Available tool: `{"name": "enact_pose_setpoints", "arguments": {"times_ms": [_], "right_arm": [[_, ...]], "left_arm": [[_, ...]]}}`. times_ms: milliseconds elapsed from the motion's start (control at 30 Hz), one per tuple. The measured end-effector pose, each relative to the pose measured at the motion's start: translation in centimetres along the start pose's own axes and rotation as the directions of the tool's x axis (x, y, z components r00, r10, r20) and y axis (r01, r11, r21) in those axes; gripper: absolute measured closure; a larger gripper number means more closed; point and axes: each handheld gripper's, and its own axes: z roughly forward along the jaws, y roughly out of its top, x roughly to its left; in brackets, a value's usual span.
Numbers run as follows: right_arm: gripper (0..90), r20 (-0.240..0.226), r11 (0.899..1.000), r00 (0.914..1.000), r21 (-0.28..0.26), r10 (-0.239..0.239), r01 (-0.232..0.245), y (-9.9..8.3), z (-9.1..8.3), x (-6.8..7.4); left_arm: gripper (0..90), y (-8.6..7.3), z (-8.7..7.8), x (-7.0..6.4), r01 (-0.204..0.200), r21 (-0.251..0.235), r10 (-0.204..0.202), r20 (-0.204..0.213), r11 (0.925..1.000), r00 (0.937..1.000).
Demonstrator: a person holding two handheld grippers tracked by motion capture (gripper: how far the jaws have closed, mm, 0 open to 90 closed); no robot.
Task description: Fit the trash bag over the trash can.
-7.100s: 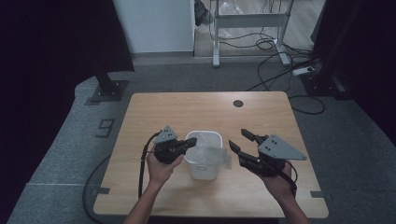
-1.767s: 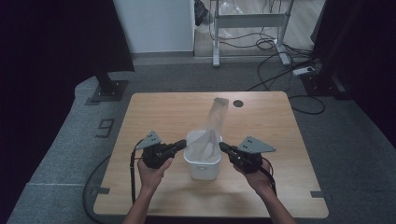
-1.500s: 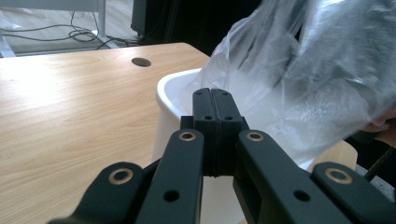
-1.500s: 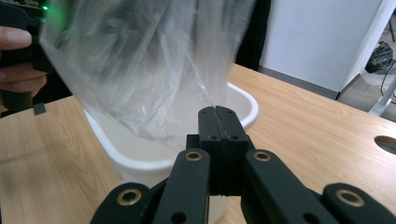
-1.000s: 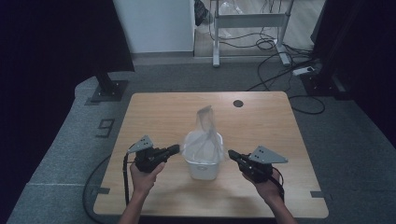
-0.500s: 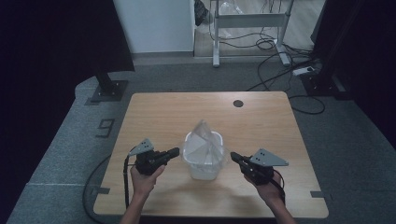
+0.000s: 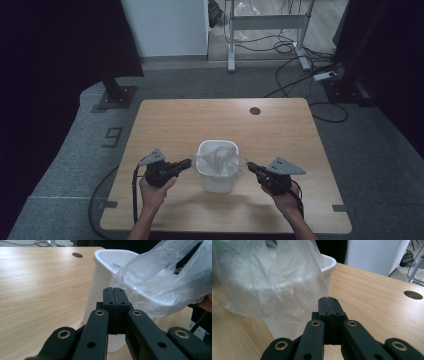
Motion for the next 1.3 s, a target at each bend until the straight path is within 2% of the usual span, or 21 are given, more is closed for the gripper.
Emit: {"name": "enact_pose_setpoints", "arguments": {"times_ms": [67, 133, 200, 300, 367, 533, 567, 767, 867, 1067, 1100, 1300], "right_arm": [[88.9, -0.001, 1.0, 1.0, -0.008, 0.003, -0.003, 0.1, -0.1, 0.1], [79.0, 0.003, 1.0, 1.0, -0.026, -0.003, 0.003, 0.4, -0.3, 0.4], [74.7, -0.001, 0.999, 1.0, -0.038, -0.009, 0.009, 0.8, -0.7, 0.7], [63.9, -0.003, 0.998, 0.9999, -0.058, -0.012, 0.012, 1.5, -1.2, 1.1], [61.1, -0.02, 0.997, 0.9997, -0.074, -0.012, 0.011, 2.1, -1.5, 1.2], [56.4, -0.025, 0.994, 0.9992, -0.103, -0.03, 0.028, 3.3, -2.1, 2.0], [56.0, -0.031, 0.993, 0.9986, -0.113, -0.043, 0.04, 4.0, -2.2, 2.3], [55.6, -0.056, 0.99, 0.995, -0.116, -0.083, 0.076, 6.0, -1.6, 3.2], [55.1, -0.064, 0.991, 0.9934, -0.103, -0.095, 0.088, 6.9, -0.7, 3.4], [56.9, -0.068, 0.992, 0.9929, -0.083, -0.098, 0.092, 8.2, 1.0, 3.7], [58.3, -0.07, 0.993, 0.9933, -0.082, -0.092, 0.086, 8.6, 1.5, 3.9], [60.1, -0.036, 0.993, 0.9953, -0.081, -0.089, 0.086, 9.6, 1.7, 4.7]], "left_arm": [[86.6, 0.1, -0.1, -0.2, 0.0, -0.008, 0.0, -0.001, 1.0, 1.0], [79.0, 0.3, -0.2, -0.4, 0.003, -0.01, -0.003, 0.002, 0.9999, 1.0], [70.6, 0.6, -0.4, -0.8, -0.007, -0.027, 0.007, -0.015, 0.9996, 0.9999], [56.0, 1.3, -0.8, -1.4, -0.02, -0.046, 0.02, -0.001, 0.9987, 0.9998], [50.8, 1.8, -1.0, -2.0, -0.038, -0.058, 0.038, -0.009, 0.9976, 0.9992], [41.9, 2.8, -1.1, -2.7, -0.068, -0.066, 0.066, -0.042, 0.9955, 0.997], [41.9, 3.4, -1.0, -2.9, -0.081, -0.068, 0.078, -0.05, 0.9944, 0.9957], [46.1, 4.8, 0.1, -2.9, -0.109, -0.058, 0.106, -0.052, 0.9923, 0.993], [52.1, 5.4, 0.7, -2.9, -0.122, -0.053, 0.119, -0.053, 0.9912, 0.9915], [76.1, 6.0, 1.6, -3.2, -0.163, -0.029, 0.161, -0.051, 0.9862, 0.9856], [80.0, 6.2, 2.0, -3.3, -0.175, -0.023, 0.173, -0.062, 0.9843, 0.9829], [85.2, 6.5, 2.3, -3.7, -0.179, -0.016, 0.177, -0.06, 0.9838, 0.9823]]}}
